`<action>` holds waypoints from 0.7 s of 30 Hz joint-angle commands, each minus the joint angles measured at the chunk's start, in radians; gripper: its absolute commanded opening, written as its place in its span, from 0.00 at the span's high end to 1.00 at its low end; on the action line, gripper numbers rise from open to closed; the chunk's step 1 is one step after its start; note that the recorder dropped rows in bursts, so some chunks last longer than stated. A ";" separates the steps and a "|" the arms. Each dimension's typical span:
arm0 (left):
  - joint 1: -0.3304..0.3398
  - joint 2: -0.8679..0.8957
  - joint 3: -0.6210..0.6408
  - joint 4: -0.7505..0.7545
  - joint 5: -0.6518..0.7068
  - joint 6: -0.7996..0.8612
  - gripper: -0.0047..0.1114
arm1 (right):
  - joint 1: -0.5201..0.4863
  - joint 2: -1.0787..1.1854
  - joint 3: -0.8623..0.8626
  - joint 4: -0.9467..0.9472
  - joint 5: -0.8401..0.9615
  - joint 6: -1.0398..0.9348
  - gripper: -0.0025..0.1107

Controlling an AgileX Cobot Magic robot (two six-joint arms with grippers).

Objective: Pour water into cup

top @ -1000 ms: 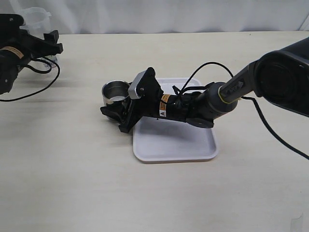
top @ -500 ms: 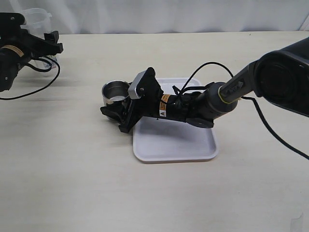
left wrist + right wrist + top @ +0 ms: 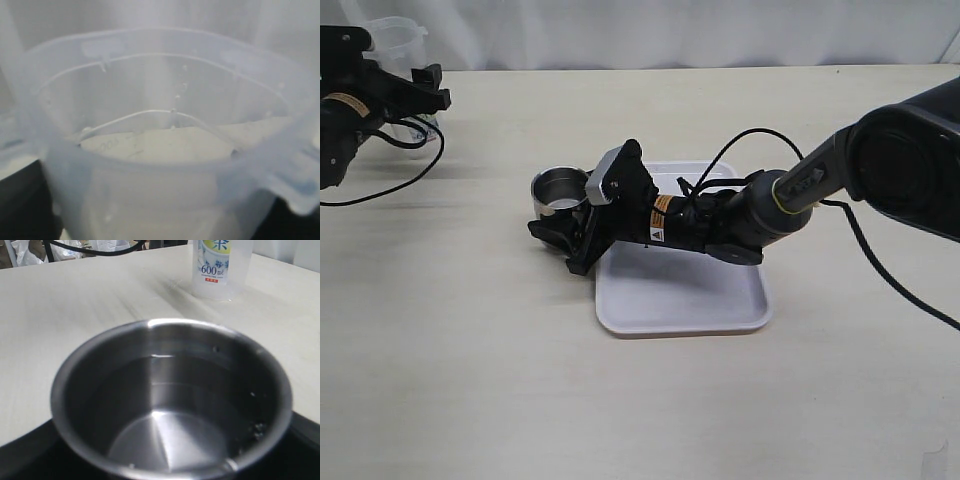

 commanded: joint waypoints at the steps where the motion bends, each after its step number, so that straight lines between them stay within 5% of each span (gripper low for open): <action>1: -0.003 -0.001 -0.007 0.008 0.008 0.006 0.96 | 0.000 -0.003 0.006 -0.003 0.036 0.000 0.94; 6: -0.003 -0.001 -0.007 0.008 0.008 0.006 0.82 | 0.000 -0.003 0.006 -0.003 0.036 0.000 0.94; 15: -0.003 -0.001 -0.007 0.008 0.008 0.006 0.38 | 0.000 -0.003 0.006 -0.003 0.036 0.000 0.94; 21: -0.003 -0.001 -0.007 0.005 0.006 -0.005 0.36 | 0.000 -0.003 0.006 -0.003 0.036 0.000 0.94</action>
